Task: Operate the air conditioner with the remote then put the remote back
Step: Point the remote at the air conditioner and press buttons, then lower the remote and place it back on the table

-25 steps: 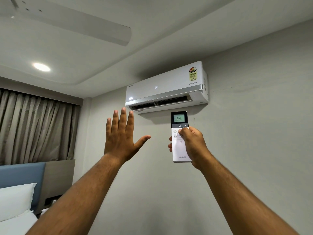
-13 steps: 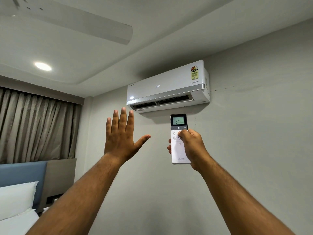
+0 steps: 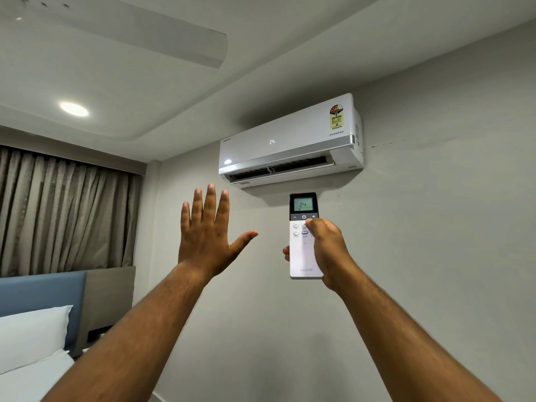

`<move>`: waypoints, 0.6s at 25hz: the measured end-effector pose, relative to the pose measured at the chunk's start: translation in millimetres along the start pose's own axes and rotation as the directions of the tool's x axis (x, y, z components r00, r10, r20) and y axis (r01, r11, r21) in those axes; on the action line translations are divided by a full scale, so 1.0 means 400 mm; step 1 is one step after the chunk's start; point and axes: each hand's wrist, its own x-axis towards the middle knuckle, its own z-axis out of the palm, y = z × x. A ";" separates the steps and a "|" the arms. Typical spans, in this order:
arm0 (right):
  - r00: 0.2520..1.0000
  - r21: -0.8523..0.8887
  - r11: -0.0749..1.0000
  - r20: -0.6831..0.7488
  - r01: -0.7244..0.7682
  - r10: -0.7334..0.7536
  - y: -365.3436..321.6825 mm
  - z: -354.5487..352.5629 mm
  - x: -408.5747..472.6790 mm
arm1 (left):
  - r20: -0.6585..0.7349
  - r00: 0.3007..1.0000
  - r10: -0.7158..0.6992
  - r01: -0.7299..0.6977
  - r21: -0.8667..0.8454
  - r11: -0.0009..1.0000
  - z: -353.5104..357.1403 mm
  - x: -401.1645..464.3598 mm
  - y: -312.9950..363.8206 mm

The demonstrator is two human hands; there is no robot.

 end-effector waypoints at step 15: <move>0.957 -0.023 0.985 0.236 -0.169 0.169 0.183 0.360 -0.075 | 0.372 0.848 -0.377 0.530 -0.592 0.607 -0.105 -0.152 -0.163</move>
